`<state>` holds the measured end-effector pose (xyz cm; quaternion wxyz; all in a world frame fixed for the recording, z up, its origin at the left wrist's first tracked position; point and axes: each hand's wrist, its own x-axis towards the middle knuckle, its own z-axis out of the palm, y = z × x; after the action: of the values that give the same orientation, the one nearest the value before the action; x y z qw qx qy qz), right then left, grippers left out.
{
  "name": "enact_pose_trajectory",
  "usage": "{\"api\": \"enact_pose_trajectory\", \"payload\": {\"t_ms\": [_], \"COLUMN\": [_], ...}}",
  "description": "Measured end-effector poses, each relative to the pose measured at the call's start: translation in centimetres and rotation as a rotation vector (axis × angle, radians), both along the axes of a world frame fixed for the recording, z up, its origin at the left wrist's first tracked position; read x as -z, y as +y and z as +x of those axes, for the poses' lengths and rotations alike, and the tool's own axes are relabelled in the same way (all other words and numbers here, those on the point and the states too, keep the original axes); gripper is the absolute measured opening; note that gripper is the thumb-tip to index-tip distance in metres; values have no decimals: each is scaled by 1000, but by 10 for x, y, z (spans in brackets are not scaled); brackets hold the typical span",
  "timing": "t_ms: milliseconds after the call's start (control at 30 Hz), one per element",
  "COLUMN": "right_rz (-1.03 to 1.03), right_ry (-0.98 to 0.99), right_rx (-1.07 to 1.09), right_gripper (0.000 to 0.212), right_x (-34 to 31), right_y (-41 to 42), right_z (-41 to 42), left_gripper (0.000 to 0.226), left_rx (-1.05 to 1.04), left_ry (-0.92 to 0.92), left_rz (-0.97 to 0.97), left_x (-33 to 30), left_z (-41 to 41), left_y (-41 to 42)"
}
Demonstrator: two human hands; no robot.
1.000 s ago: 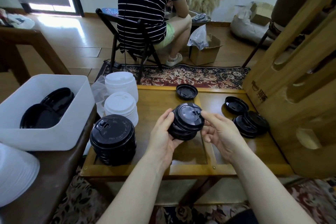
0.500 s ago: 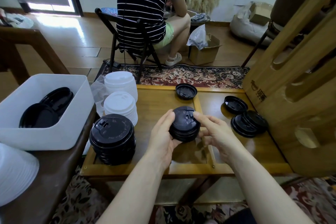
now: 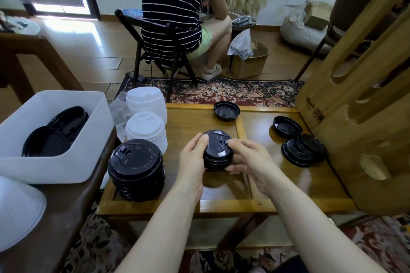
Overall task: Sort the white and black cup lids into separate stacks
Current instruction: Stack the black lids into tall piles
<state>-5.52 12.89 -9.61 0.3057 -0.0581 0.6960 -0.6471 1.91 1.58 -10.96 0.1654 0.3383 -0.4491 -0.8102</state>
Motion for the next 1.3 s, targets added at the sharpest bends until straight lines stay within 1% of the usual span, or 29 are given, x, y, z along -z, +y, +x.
{"api": "enact_pose_trajectory", "payload": {"t_ms": [67, 133, 200, 233, 267, 333, 467, 600, 633, 667, 700, 767, 800, 833, 900, 1000, 1100, 1300], "right_rz": [82, 171, 230, 252, 270, 287, 291, 311, 288, 261, 244, 233, 226, 218, 206, 215, 239, 265], "right_ry": [92, 207, 255, 265, 277, 302, 340, 386, 377, 371, 371, 399, 426, 458, 518, 577, 568, 589], "right_rx": [20, 23, 3, -9, -17, -26, -61, -125, -138, -149, -168, -235, -271, -289, -261, -212, -213, -230], "right_gripper": [22, 12, 9, 11, 13, 17, 31, 47, 50, 51, 53, 57, 60, 63, 67, 62, 61, 60], "right_x": [3, 4, 7, 9, 10, 10, 12, 10, 10, 11, 12, 16, 19, 24, 30, 29, 26, 27], "right_y": [-7, -10, -10, -9, -8, -9, -5, 9, 14, 17, 19, 18, 16, 13, 6, -7, -21, -52], "right_z": [0, 0, -1, -2, -3, -3, -1, 2, 2, 2, 1, 1, 1, 1, 0, -6, -22, -50], "left_gripper": [38, 42, 43, 40, 38, 39, 53, 61, 61, 60, 60, 62, 63, 62, 55, 48, 48, 49], "left_rx": [3, 3, 33, 48, 56, 71, 36, 41, 53, 77, 131, 256, 299, 331, 357, 277, 229, 198], "left_ry": [-62, -144, -318, -417, -477, -492, -368, -321, -309, -306, -329, -434, -468, -492, -520, -465, -409, -395], "left_rz": [-111, -310, -599, -699, -753, -762, -630, -595, -602, -657, -785, -1191, -1354, -1428, -1434, -1345, -1272, -1260], "left_x": [5, 10, 14, 15, 15, 16, 17, 6, 4, 1, -3, -11, -12, -11, -9, -1, 7, 15], "left_z": [-2, -3, -4, -5, -5, -5, -3, 7, 11, 17, 24, 35, 37, 36, 30, 15, -4, -32], "left_y": [-1, -2, -4, -5, -6, -10, -12, -9, -8, -5, -2, 9, 13, 14, 13, 5, -7, -31]}}
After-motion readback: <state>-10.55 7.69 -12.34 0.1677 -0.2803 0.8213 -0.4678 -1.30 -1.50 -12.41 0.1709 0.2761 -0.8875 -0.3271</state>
